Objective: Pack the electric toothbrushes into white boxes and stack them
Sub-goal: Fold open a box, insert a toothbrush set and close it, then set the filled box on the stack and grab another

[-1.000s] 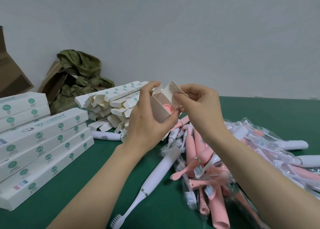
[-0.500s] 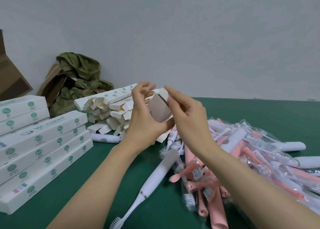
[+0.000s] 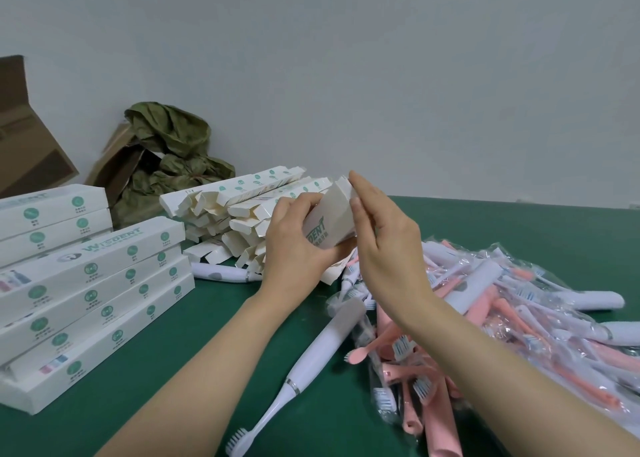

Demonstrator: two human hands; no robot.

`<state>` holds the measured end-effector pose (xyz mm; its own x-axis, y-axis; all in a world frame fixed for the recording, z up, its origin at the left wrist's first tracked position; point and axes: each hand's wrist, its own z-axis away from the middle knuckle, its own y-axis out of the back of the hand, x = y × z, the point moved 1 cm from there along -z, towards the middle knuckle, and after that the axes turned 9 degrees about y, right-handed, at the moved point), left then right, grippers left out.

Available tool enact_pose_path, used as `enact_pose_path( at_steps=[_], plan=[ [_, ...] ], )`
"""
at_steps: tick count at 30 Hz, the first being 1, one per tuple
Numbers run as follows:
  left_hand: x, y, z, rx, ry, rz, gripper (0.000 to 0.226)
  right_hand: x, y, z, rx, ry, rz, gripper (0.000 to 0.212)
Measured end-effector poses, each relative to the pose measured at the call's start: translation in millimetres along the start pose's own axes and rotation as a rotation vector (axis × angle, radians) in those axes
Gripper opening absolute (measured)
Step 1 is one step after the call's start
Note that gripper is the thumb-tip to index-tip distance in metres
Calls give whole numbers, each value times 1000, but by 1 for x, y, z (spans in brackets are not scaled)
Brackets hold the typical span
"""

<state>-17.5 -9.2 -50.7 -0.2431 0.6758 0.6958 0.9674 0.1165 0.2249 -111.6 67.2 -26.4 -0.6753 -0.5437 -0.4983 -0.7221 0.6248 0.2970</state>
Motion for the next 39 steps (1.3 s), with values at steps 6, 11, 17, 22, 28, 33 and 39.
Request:
enact_pose_path(
  at_steps=[6,11,17,22,28,33,39],
  plan=[
    [2,-4,4,8,-4,34,45,9,-4,4,-12,118,175,40],
    [2,-5,6,24,12,44,51,10,-7,8,-118,170,250,45],
    [30,13,-3,13,-89,-163,65,4,15,2,105,70,-86,42],
    [37,83,-51,-125,-12,-648,45,13,6,-7,5,-147,17,18],
    [11,152,-90,-304,375,-1208,48,21,-11,6,-593,-193,401,28],
    [-18,179,-90,-370,540,-1311,48,30,-11,14,-827,-240,541,22],
    [-30,185,-85,-358,504,-1337,42,29,-13,16,-887,-242,567,26]
  ],
)
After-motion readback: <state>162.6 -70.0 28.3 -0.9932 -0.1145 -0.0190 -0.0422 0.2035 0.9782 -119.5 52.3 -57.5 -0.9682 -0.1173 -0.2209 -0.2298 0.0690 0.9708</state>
